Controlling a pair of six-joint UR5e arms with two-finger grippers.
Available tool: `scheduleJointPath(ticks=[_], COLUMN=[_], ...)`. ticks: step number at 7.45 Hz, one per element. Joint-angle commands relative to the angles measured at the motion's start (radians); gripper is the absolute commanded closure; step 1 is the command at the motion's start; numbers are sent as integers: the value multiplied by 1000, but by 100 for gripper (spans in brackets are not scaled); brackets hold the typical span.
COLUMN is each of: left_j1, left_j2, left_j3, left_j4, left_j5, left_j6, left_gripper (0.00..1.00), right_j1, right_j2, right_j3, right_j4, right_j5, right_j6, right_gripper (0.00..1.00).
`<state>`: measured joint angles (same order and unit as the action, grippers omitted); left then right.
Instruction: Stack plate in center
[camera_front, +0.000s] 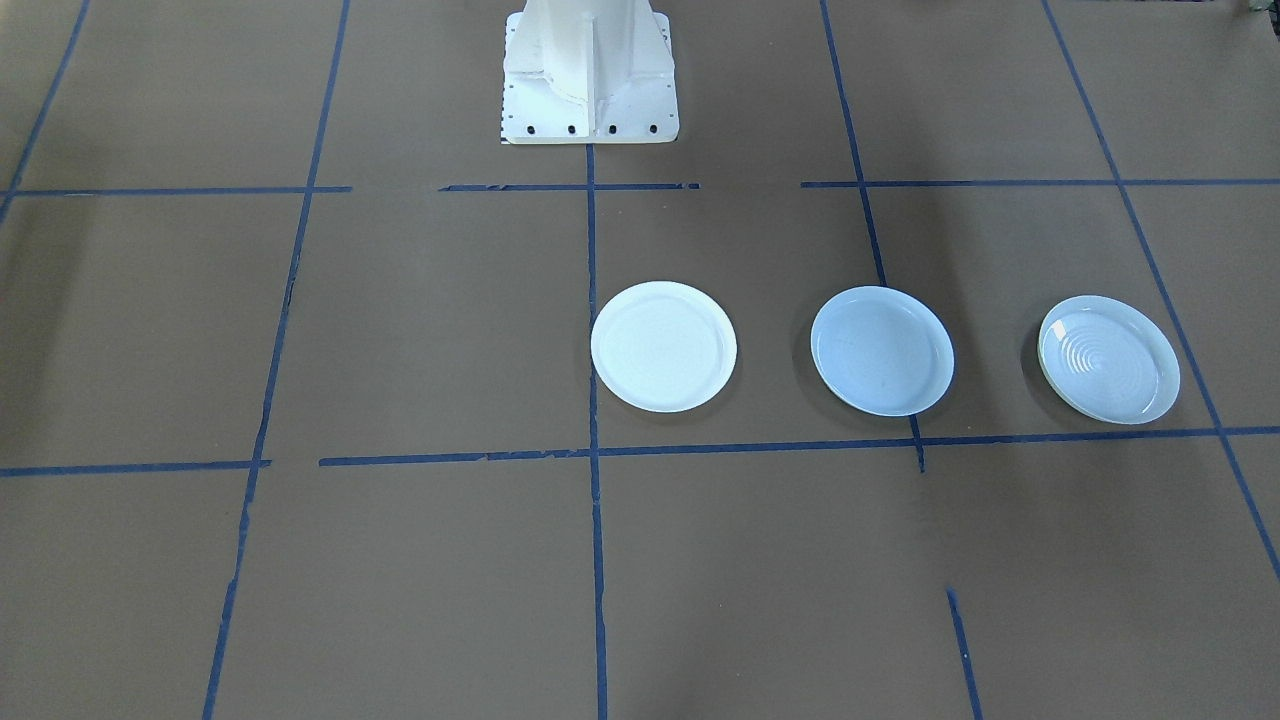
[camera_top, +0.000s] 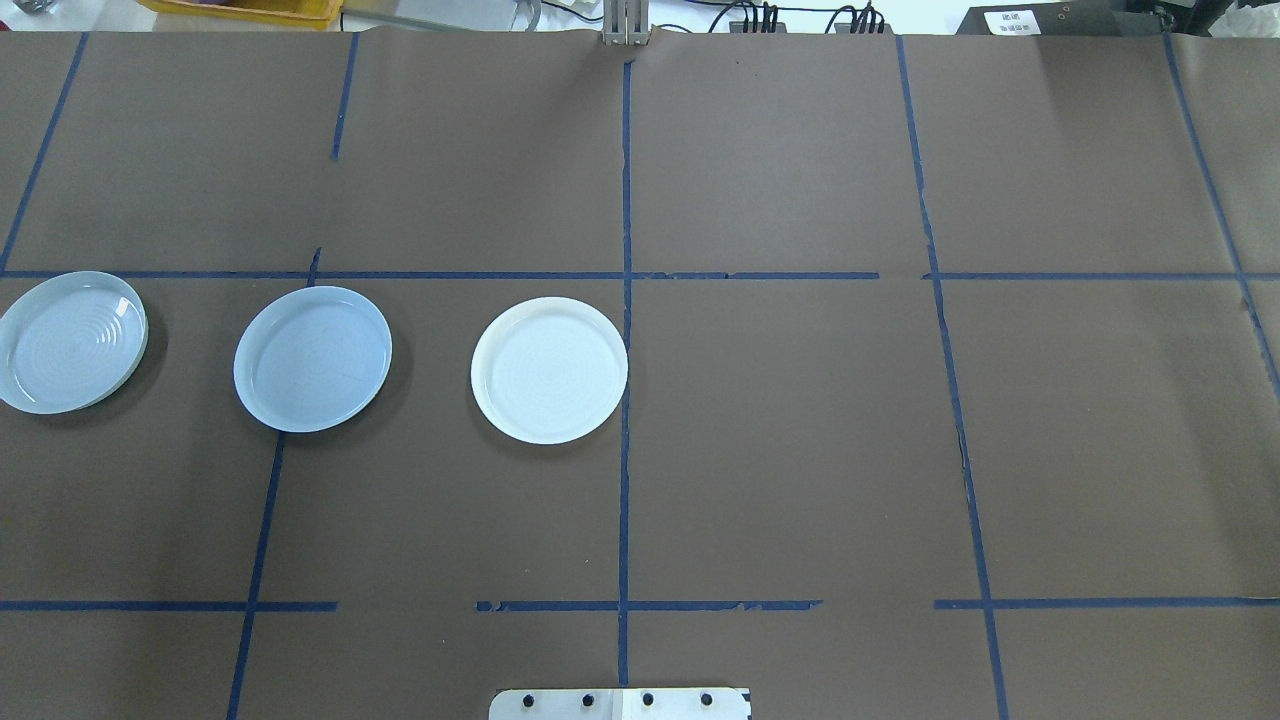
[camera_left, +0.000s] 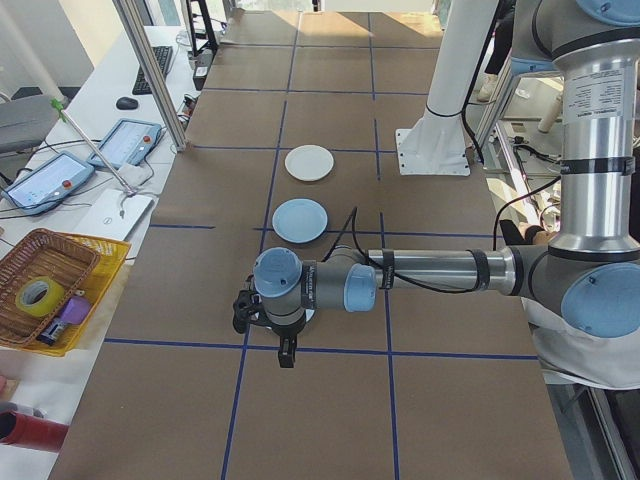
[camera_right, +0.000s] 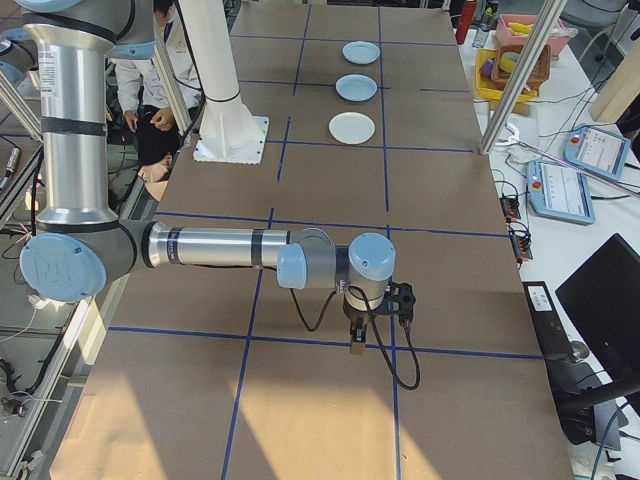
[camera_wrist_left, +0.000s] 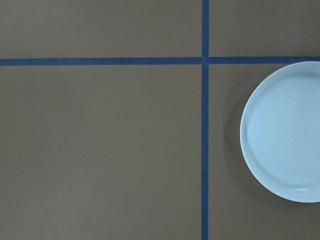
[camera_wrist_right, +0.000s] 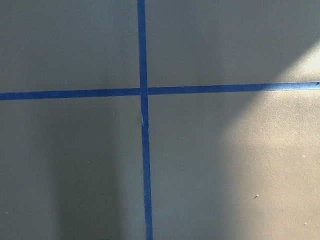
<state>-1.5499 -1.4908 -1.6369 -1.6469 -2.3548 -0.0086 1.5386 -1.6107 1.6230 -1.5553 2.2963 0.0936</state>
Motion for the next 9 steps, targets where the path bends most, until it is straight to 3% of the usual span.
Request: scheduleJointPath(ticks=[1, 2, 4, 7, 9], left_j1=[2, 4, 28, 213, 330], left_j2=[-9, -12, -13, -14, -83], left_j3=[50, 115, 259, 299, 420], left_j4=[-156, -233, -524, -780, -951], left_j5=[0, -1, -4, -3, 2], left_j6=[-4, -39, -217, -564, -741], left_gripper=[0, 0, 0, 0, 0], right_j1=[0, 0, 0, 0, 0], right_j2=[0, 0, 0, 0, 0], right_j3=[0, 0, 0, 0, 0], right_j4=[0, 0, 0, 0, 0], right_j5=[0, -1, 0, 0, -2], right_j6=[0, -2, -2, 0, 0], right_gripper=[0, 0, 0, 0, 0])
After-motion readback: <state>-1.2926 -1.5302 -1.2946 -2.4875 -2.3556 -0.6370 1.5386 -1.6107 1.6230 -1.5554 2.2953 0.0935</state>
